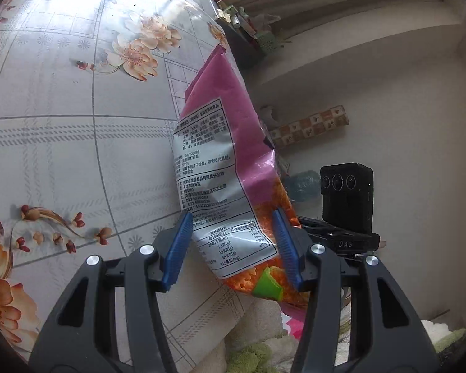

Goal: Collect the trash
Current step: 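Lift the milk bottle and chip bag off the table with both tools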

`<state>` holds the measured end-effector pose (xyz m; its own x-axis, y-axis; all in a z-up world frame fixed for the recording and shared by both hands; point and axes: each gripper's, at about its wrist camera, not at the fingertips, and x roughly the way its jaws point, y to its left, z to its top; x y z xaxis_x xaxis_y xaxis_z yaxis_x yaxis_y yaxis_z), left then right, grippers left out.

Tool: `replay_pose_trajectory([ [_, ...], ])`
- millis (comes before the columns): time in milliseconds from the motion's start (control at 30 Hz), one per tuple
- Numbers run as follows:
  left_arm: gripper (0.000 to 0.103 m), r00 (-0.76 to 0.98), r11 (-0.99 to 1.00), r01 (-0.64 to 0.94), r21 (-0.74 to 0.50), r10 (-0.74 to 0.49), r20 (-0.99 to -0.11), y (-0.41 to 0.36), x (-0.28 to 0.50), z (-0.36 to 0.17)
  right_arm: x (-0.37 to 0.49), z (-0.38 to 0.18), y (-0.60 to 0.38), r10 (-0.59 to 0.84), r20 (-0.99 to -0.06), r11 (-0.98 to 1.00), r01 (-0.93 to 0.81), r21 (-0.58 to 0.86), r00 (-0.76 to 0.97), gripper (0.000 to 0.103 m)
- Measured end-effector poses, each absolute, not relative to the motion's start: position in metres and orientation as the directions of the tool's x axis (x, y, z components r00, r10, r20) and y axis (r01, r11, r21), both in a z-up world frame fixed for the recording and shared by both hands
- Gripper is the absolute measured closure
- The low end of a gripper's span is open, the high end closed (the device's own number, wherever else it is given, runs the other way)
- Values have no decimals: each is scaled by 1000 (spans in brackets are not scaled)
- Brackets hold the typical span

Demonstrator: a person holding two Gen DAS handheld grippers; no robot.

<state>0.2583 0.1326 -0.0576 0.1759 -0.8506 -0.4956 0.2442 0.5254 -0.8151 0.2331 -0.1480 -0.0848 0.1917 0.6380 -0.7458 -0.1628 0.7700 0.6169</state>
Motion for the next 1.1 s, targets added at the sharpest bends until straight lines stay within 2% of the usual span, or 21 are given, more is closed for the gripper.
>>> replay_pose_trajectory([
  [133, 50, 140, 512, 275, -814, -858, -493, 140, 228, -58, 211, -85, -135, 616, -770, 786, -210, 582, 169, 44],
  [167, 46, 147, 525, 276, -805, -851, -505, 144, 223, -58, 208, -85, -132, 611, -773, 788, -221, 575, 169, 44],
  [267, 44, 199, 575, 232, -785, -818, -540, 160, 222, -65, 205, -88, -125, 600, -782, 795, -235, 559, 169, 44],
  [433, 44, 246, 498, 65, -865, -848, -470, 192, 235, -79, 207, -90, -119, 601, -780, 796, -224, 563, 176, 44],
  [600, 41, 234, 498, 121, -858, -855, -463, 185, 233, -68, 201, -88, -122, 596, -782, 800, -222, 557, 183, 44],
  [767, 39, 199, 530, 169, -831, -844, -498, 155, 236, -61, 188, -86, -134, 600, -778, 798, -209, 565, 187, 44],
  [867, 39, 191, 511, 175, -842, -856, -480, 149, 235, -56, 188, -85, -133, 592, -783, 804, -209, 557, 192, 44],
  [1100, 30, 288, 492, 150, -858, -852, -438, 168, 228, -35, 186, -81, -122, 549, -807, 833, -223, 507, 218, 44],
])
